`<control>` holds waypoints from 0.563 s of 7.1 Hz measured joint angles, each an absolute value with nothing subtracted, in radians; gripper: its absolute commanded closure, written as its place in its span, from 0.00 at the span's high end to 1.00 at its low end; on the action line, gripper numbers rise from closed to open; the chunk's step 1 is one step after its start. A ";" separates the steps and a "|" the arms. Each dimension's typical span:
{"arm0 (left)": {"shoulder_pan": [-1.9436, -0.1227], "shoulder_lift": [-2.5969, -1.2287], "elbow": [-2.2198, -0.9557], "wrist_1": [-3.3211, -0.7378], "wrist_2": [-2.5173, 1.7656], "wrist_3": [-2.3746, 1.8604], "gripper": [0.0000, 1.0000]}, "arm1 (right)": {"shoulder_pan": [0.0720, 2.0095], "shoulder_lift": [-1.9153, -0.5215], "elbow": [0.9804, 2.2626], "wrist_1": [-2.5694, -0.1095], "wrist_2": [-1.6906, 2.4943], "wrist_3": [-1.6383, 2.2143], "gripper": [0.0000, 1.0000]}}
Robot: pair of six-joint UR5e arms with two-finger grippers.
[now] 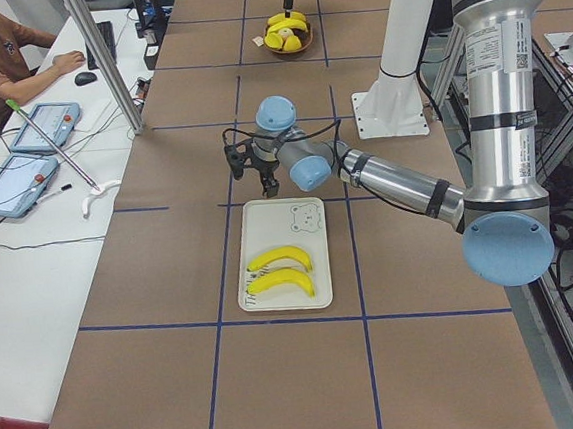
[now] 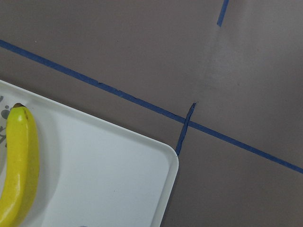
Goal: Transfer all bananas from basket to plate
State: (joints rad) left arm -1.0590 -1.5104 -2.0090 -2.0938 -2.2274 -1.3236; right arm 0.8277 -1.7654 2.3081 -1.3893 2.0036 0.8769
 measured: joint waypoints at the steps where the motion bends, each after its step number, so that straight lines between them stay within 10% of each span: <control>1: -1.059 -1.512 -2.013 -2.094 -2.229 -1.329 1.00 | 0.872 -1.792 2.308 -1.472 2.002 0.697 1.00; 4: -1.057 -1.518 -2.023 -2.095 -2.230 -1.357 1.00 | 0.942 -1.862 2.271 -1.568 1.996 0.356 1.00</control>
State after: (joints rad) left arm -1.0569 -1.5183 -2.0226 -2.0949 -2.2297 -1.3567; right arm 0.9425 -1.8617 2.2707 -1.5682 1.9957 0.3558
